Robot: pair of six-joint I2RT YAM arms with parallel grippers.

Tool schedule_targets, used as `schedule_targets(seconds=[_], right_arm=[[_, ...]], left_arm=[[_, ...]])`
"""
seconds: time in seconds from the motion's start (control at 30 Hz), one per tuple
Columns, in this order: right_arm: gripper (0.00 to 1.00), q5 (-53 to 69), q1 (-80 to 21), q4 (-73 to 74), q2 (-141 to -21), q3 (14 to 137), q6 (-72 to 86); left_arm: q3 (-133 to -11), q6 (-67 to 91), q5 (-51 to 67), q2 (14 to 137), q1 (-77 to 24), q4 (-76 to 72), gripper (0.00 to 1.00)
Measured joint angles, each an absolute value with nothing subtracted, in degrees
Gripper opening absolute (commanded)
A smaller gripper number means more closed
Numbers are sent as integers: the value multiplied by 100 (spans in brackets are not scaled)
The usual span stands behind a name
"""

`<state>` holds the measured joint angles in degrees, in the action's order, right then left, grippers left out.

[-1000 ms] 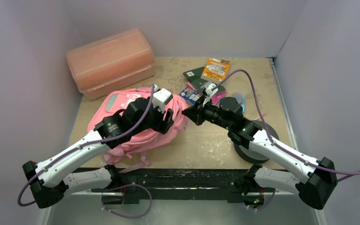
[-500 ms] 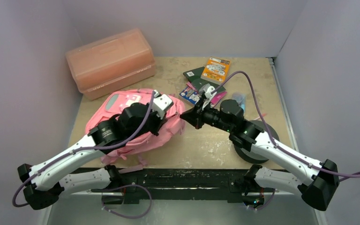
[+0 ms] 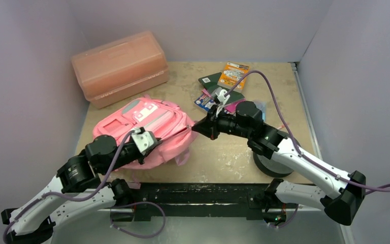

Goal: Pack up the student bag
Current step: Unzip the student bag at the center of the board.

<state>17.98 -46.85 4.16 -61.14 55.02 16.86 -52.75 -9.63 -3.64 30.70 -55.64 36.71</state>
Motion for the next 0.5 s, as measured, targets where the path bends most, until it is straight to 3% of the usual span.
schedule_targets(seconds=[0.3, 0.5], right_arm=[[0, 2032, -4250, 473, -6803, 5636, 1732], [0, 2058, -4143, 316, -7474, 5666, 1732]], left_arm=[[-5304, -1354, -340, 1857, -5518, 4010, 0], [-5561, -1295, -746, 1817, -5516, 4143, 0]])
